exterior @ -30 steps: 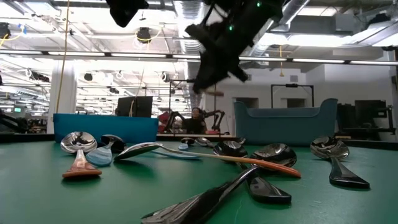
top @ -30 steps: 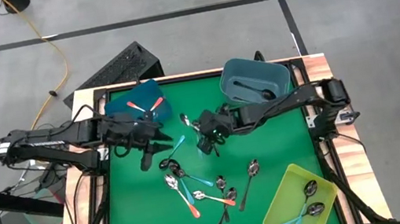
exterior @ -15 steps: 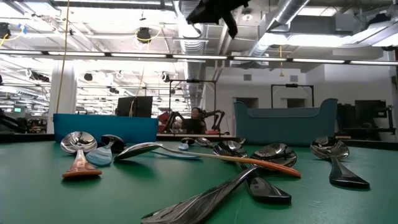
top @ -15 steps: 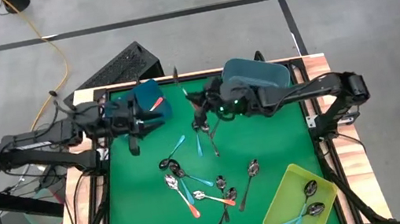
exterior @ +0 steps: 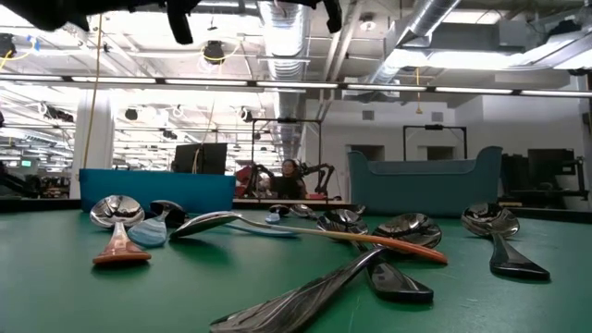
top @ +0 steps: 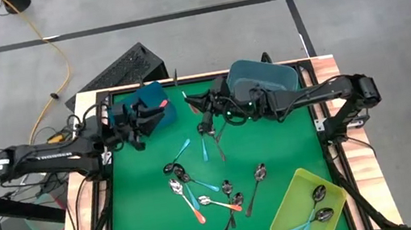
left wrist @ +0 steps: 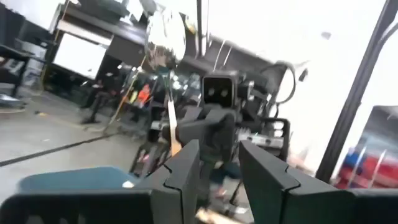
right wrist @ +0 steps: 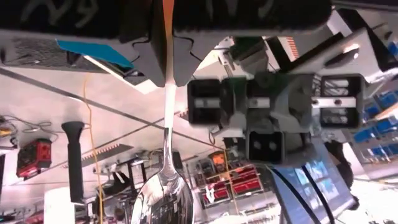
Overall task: Sort silverware by color (type)
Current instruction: Put the orange spoon into the dark blue bin
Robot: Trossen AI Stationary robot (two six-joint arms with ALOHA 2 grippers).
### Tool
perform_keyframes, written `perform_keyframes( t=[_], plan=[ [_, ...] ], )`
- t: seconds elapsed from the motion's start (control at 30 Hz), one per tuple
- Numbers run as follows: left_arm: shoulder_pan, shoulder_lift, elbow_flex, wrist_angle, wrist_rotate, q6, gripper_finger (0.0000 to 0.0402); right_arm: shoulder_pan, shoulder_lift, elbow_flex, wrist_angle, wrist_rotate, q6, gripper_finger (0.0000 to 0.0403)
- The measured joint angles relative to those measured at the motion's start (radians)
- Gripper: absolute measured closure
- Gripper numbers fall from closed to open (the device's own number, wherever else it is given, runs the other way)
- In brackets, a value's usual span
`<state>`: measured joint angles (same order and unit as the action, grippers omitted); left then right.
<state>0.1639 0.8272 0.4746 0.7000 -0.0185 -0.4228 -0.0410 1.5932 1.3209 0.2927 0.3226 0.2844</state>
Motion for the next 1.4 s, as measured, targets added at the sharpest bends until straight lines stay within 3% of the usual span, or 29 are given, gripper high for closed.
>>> perform_keyframes(
  t=[0.6, 1.4],
  plan=[
    [0.001, 0.091, -0.011, 0.074, -0.004, -0.033, 0.0303, 0.015, 0.099, 0.001, 0.108, -0.123, 0.082, 0.0392],
    [0.02, 0.124, -0.01, 0.12, 0.002, -0.035, 0.0303, 0.006, 0.113, 0.001, 0.096, -0.142, 0.082, 0.0392]
  ],
)
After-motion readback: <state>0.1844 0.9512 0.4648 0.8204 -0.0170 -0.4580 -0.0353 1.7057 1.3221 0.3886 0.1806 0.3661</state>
